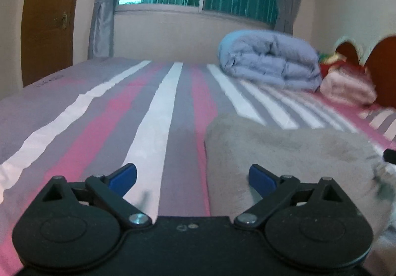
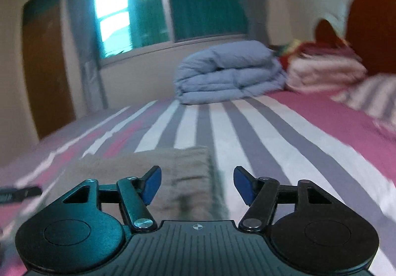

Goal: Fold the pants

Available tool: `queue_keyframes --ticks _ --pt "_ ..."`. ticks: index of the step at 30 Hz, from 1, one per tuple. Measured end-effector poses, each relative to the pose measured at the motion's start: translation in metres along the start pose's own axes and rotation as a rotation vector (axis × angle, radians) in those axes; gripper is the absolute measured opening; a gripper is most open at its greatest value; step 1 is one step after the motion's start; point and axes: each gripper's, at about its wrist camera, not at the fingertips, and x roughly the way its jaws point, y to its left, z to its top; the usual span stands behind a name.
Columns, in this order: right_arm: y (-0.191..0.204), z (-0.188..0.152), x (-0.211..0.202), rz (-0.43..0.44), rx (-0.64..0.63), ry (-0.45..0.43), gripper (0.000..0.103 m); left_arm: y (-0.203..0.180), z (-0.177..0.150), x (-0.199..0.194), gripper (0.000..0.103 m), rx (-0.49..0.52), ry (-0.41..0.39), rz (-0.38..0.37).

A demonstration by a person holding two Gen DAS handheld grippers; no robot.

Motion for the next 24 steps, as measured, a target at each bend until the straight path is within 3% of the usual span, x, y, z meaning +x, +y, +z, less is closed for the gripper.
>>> queue_keyframes --ticks 1,3,4,7,10,14,17,19,21,24 --pt "0.007 -0.001 0.013 0.003 -0.053 0.036 0.065 -0.004 -0.004 0.007 0.092 0.03 0.026 0.012" --pt "0.013 -0.014 0.045 -0.1 -0.162 0.176 0.065 -0.002 -0.009 0.013 0.093 0.031 0.052 0.001" --pt "0.003 -0.023 0.053 -0.08 -0.101 0.207 0.07 0.001 -0.007 0.011 0.093 0.025 0.047 -0.008" --pt "-0.014 -0.025 0.042 -0.034 0.023 0.142 0.071 0.008 0.003 0.009 0.092 0.018 -0.015 -0.006" --pt "-0.008 -0.013 0.033 -0.019 -0.004 0.031 0.071 0.008 0.016 0.027 0.092 0.005 -0.03 0.0" --pt "-0.002 0.01 0.055 0.0 -0.048 0.018 0.071 -0.006 0.029 0.052 0.094 0.06 -0.028 -0.001" --pt "-0.007 0.026 0.087 0.005 -0.093 0.097 0.071 -0.017 0.023 0.069 0.095 0.117 0.001 0.008" --pt "-0.014 0.022 0.124 -0.014 -0.139 0.279 0.08 -0.019 0.018 0.073 0.095 0.141 0.02 0.016" --pt "-0.024 0.019 0.138 -0.008 -0.105 0.294 0.091 -0.018 0.017 0.069 0.095 0.143 0.017 0.016" --pt "-0.028 0.02 0.138 0.005 -0.084 0.275 0.091 -0.017 0.018 0.064 0.094 0.156 0.022 0.011"
